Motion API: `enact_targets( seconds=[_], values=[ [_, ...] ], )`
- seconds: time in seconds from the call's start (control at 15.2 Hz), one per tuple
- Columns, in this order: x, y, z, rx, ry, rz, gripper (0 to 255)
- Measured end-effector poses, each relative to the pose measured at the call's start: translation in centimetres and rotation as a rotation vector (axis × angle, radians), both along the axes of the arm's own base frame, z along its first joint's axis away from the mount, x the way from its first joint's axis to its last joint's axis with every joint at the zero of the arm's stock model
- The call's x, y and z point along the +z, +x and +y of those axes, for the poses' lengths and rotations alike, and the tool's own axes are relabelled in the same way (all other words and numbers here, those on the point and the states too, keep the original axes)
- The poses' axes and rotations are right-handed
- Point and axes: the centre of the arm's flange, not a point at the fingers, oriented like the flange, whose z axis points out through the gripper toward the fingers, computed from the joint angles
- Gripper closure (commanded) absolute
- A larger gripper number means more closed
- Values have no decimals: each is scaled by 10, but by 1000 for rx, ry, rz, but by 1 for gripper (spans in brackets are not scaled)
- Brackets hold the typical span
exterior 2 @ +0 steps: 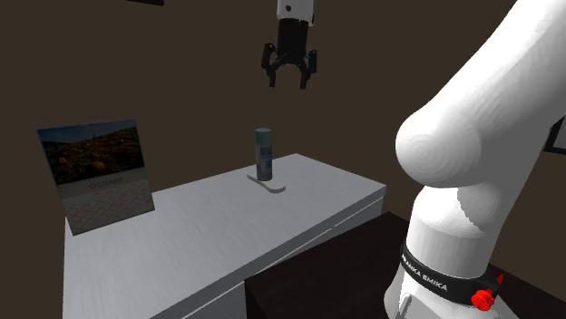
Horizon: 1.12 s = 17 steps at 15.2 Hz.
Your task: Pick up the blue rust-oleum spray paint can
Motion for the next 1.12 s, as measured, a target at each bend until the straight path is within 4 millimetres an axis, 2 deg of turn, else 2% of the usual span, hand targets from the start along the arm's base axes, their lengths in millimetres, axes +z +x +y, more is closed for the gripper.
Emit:
enact_targets(
  seconds=[0.53, 1.12],
  values=[
    [-58, 96, -4, -39, -29, 26, 0],
    [-119, 199, -21, -83, -62, 57, 0]
  ],
)
